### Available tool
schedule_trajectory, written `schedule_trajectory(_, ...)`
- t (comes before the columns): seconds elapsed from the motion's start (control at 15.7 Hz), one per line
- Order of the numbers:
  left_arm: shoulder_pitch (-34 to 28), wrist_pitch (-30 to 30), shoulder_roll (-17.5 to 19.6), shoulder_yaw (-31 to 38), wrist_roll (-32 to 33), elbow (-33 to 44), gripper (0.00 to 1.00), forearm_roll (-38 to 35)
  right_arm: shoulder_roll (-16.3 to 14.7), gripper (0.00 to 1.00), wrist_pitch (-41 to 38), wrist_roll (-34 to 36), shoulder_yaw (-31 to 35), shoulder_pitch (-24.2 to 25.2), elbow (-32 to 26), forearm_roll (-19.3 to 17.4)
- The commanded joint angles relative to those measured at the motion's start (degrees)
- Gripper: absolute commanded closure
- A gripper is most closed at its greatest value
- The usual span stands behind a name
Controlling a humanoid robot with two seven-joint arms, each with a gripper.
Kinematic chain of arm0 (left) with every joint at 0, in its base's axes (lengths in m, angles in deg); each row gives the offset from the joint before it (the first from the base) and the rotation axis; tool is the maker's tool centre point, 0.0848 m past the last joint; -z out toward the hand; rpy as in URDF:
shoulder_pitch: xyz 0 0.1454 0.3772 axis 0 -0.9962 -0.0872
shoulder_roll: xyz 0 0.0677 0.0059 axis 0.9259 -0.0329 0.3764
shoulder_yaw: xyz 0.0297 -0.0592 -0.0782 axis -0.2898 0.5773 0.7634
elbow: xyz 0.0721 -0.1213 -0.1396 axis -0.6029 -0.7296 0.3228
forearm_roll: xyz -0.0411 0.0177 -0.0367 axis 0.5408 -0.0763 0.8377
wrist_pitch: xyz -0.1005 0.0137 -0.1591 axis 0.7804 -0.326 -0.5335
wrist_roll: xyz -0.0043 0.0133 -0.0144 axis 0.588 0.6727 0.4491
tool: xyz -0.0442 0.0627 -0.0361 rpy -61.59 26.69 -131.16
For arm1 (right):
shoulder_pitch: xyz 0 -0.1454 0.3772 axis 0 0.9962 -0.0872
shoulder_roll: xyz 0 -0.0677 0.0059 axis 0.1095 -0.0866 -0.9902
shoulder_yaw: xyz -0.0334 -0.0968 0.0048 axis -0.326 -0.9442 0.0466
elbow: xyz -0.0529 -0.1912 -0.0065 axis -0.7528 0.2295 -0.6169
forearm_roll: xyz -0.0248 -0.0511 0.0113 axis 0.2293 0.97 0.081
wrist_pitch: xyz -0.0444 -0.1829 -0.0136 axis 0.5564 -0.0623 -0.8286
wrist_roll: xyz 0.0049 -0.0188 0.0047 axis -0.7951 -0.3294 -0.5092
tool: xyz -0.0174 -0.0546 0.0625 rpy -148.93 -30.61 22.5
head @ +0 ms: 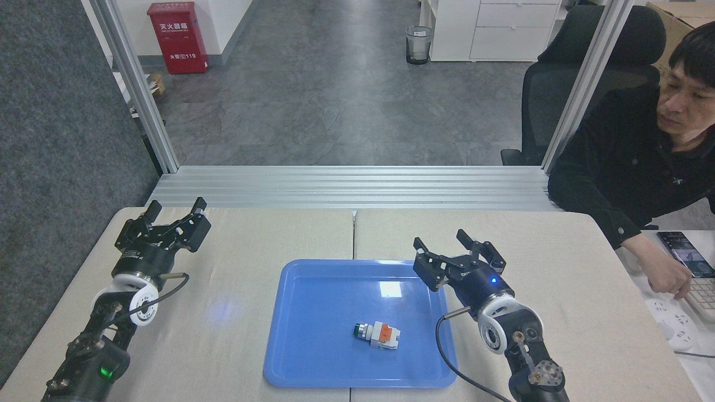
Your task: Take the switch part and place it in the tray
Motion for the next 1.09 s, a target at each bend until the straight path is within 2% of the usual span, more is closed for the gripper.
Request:
schedule_trajectory(0.0,0.0,0.0,0.0,0.0,0.0,0.0,0.0,0.0,-8.1,0.0,1.7,2.0,14.1,-2.6,4.6,-5.0)
schedule_trajectory(0.19,0.0,0.0,0.0,0.0,0.0,0.1,0.0,0.0,-11.7,0.0,3.0,7.3,14.2,-1.9,8.2,-5.2)
schedule_trajectory(0.32,0.0,0.0,0.0,0.0,0.0,0.0,0.0,0.0,-12.6,0.0,3.8,7.3,14.2,-2.1,9.7,-5.2)
schedule_trajectory(0.45,0.0,0.0,0.0,0.0,0.0,0.0,0.0,0.0,-15.8,0.0,4.2,7.2,13.6,-1.7,9.9,-5.2)
schedule_trajectory(0.57,0.0,0.0,0.0,0.0,0.0,0.0,0.0,0.0,-16.0,0.0,4.2,7.2,13.4,-0.2,9.9,-5.2)
schedule_trajectory(1.02,0.0,0.0,0.0,0.0,0.0,0.0,0.0,0.0,-15.7,0.0,3.8,7.1,12.4,-0.1,9.3,-5.4)
